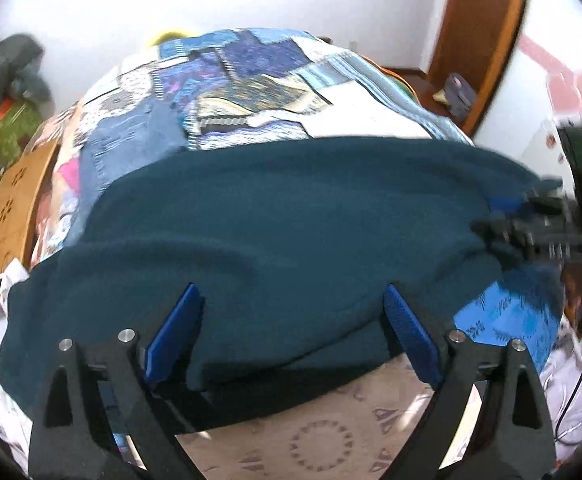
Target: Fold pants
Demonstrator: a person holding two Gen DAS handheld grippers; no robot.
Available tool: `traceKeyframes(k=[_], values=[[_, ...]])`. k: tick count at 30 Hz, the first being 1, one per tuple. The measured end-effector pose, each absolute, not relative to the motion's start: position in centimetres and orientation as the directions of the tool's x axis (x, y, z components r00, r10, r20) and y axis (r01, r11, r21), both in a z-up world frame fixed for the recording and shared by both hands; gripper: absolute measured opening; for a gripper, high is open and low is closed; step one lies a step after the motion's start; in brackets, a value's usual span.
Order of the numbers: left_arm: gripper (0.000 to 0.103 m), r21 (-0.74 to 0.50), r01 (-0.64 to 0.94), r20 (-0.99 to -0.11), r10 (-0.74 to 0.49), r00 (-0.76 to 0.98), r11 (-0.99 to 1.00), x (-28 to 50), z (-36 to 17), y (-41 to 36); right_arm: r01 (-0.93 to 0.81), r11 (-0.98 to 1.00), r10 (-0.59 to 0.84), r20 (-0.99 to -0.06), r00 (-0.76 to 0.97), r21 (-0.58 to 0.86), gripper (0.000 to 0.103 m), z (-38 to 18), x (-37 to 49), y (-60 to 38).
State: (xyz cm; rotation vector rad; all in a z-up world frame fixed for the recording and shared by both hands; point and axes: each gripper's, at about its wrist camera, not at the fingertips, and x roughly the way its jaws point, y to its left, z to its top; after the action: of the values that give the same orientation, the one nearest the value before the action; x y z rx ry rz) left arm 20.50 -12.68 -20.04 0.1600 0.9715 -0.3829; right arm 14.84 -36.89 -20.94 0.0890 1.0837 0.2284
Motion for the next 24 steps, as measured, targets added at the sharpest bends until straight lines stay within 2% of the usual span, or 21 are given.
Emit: traceKeyframes(k=[6,17,24], values=[[0.094,-0.060,0.217,-0.797,-0.178,0.577,0.974,21.1,-18.0,-6.1,-0.127,0.983,0.175,-0.883,0.436,0.132,0.072,-19.9,15.4,-36.1],[0.094,-0.121,-0.212,-0.795,0.034,0.606,0.970,20.2,-17.9,11.5,-0.321,0.939,0.289,-0.788,0.543,0.123,0.072,-13.9,18.9,-27.5],[0.094,-0.190,-0.389,-0.833,0.062,0.549,0.901,18.9,-20.6,19.6,-0.475,0.869,0.401,-0.763,0.507,0.141,0.072,-13.5,23.3,-19.2]])
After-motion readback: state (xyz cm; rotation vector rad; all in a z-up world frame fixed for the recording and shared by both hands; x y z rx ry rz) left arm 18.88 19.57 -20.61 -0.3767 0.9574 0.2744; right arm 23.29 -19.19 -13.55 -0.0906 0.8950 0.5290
